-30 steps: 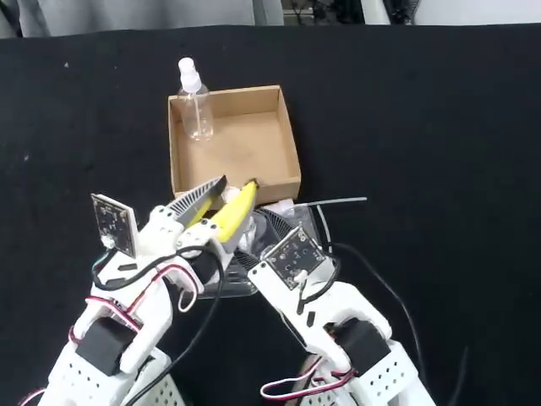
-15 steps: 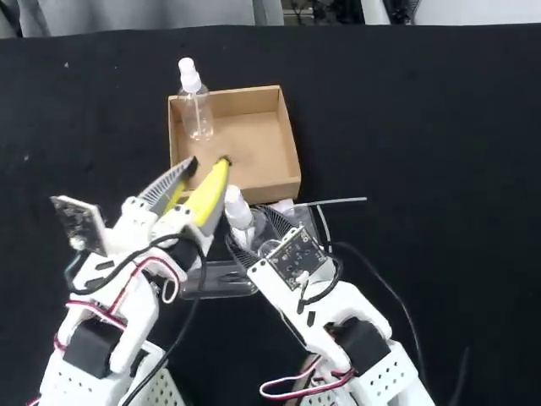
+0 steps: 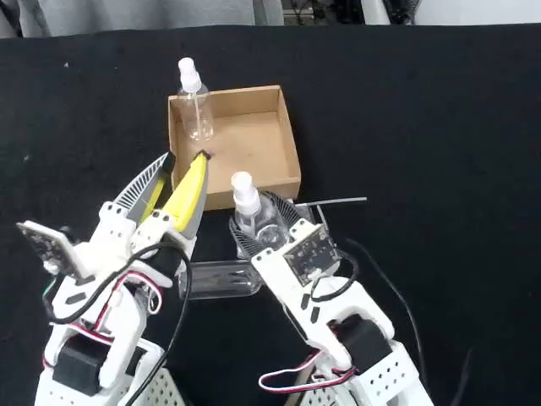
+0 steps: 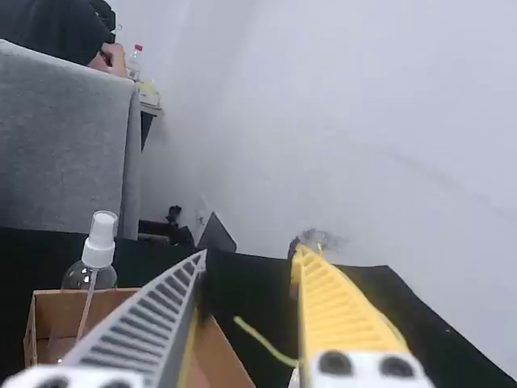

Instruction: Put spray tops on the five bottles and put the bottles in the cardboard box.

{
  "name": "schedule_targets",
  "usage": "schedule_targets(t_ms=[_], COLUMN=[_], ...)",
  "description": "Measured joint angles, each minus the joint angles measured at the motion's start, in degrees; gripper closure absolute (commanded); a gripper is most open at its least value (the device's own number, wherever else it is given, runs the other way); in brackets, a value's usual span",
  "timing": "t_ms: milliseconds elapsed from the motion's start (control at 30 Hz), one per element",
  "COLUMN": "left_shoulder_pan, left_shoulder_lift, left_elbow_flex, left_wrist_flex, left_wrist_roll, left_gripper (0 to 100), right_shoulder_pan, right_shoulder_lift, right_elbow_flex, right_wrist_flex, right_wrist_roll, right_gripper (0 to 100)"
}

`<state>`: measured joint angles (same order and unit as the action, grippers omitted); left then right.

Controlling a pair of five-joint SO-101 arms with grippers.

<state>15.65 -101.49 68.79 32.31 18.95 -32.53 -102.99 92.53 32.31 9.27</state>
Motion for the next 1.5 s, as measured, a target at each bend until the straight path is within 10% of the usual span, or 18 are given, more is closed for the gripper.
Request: schedule_targets(t_ms=[533, 1500], left_shoulder_pan=[-7.4, 8.7], left_shoulder_lift=[-2.3, -2.5], left_elbow_flex=[8.6, 11.3], left_wrist_flex=[1.7, 8.8], left_wrist_roll=[-0.2, -14.9], left_gripper=[84, 84], right_shoulder_pan=[0.0, -1.1], right_shoulder_lift=[0.0, 0.0], right_elbow_flex=[0.0, 1.1], right_wrist_flex=[-0.3, -0.3], right_wrist_roll=[-1.3, -1.4], right_gripper=[98.3, 98.6])
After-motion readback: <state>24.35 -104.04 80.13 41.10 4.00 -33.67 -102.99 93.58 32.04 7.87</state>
